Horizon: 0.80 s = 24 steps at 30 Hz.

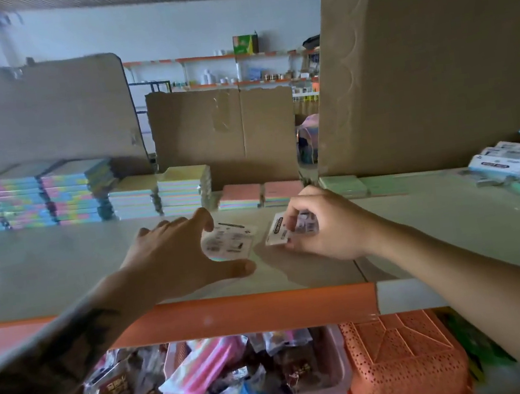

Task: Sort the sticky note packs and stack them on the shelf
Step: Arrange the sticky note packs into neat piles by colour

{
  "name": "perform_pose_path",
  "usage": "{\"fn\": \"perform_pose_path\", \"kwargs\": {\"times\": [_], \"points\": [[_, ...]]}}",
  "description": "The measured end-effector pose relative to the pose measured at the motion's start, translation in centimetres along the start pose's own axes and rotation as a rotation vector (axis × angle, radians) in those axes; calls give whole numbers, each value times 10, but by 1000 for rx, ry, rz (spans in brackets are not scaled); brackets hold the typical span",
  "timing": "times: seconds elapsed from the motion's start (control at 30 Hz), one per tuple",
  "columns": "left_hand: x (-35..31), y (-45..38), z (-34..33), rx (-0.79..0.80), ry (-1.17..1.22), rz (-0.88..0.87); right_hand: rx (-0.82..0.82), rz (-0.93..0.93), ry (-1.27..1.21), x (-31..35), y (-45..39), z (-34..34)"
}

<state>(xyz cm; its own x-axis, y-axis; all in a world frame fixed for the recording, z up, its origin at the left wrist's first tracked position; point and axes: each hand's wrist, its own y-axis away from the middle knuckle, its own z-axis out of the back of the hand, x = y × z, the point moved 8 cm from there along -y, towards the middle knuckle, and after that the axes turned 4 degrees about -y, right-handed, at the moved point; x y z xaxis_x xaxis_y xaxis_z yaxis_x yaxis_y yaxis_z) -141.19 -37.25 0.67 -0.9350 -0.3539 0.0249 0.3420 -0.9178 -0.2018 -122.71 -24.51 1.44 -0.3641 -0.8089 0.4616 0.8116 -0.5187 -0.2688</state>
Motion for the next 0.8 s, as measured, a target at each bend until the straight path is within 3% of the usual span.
{"fn": "perform_pose_path", "kwargs": {"times": [0.23, 0.47, 0.6, 0.8], "points": [[4, -15, 3, 14, 132, -141, 98, -60, -2, -7, 6, -5], [-5, -28, -14, 315, 439, -343, 50, -10, 39, 21, 2, -8], [-2, -32, -8, 184, 437, -345, 39, 12, 62, 36, -2, -15], [3, -28, -1, 126, 511, -304, 8, 30, -42, 47, -4, -16]]}}
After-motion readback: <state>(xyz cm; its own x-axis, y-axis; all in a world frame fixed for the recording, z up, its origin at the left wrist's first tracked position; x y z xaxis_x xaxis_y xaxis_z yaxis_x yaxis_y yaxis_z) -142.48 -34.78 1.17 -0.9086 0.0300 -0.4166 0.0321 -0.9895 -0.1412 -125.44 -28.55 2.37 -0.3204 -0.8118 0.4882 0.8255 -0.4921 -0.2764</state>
